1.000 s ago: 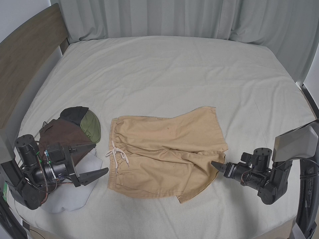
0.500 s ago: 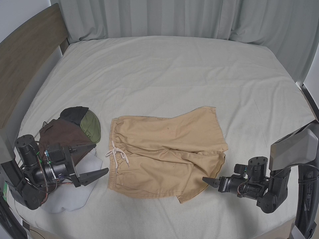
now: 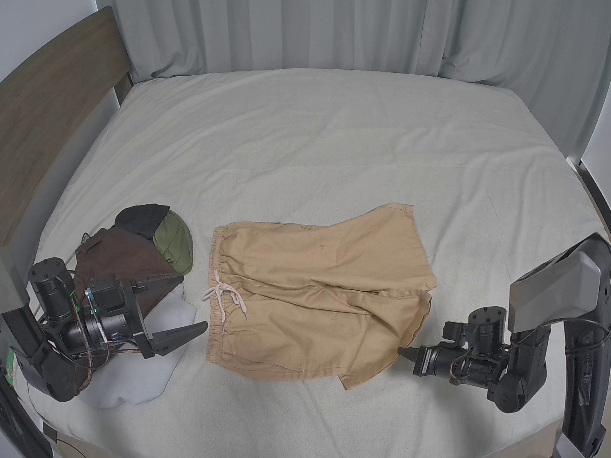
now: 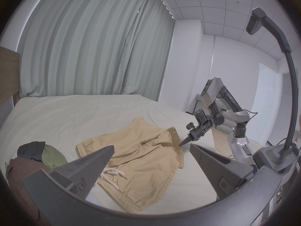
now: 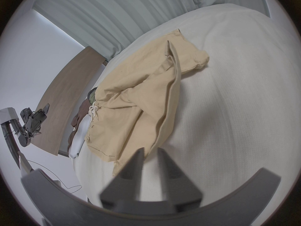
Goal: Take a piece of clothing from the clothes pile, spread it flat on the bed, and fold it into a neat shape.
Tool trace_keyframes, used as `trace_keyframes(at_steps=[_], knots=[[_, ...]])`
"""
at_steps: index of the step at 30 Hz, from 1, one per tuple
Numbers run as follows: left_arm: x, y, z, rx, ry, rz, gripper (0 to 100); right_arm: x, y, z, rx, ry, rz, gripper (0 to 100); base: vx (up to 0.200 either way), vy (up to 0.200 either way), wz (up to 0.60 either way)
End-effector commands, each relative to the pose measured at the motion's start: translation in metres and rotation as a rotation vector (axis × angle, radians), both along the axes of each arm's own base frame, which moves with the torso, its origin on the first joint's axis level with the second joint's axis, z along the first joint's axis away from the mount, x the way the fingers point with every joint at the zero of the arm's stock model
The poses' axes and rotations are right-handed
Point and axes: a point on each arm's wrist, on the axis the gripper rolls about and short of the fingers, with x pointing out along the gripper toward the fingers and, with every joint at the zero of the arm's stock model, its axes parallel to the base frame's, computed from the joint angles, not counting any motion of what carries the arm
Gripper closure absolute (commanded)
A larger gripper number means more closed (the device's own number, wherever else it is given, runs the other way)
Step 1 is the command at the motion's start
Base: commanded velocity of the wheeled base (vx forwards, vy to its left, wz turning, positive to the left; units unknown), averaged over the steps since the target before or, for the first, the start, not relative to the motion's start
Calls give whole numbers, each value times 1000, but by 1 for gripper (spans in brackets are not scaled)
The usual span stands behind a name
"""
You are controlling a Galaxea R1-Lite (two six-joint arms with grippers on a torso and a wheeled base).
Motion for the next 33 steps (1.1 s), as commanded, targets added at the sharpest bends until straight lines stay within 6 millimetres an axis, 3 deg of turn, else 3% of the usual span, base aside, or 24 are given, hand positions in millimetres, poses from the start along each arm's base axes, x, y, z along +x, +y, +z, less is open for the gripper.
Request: trace_keyframes(at_steps=[1,12,17,25,33], knots=[[0,0,0,0,2,0,0,-2,-1,-3,-9,18,-2,100,0,0,0],[1,0,-3,1,10,0,0,1,-31,-1,-61,0,-62,100,0,0,0],[1,0,-3,1,10,0,0,2,-34,-1,-64,-5,-62,100,0,0,0],[1,0,-3,0,12,0,0,18,-51,-2,-88,-56,-110,100,0,0,0],[1,0,-3,0,12,0,0,32,-50,0,-77,-107,-122,100,0,0,0]])
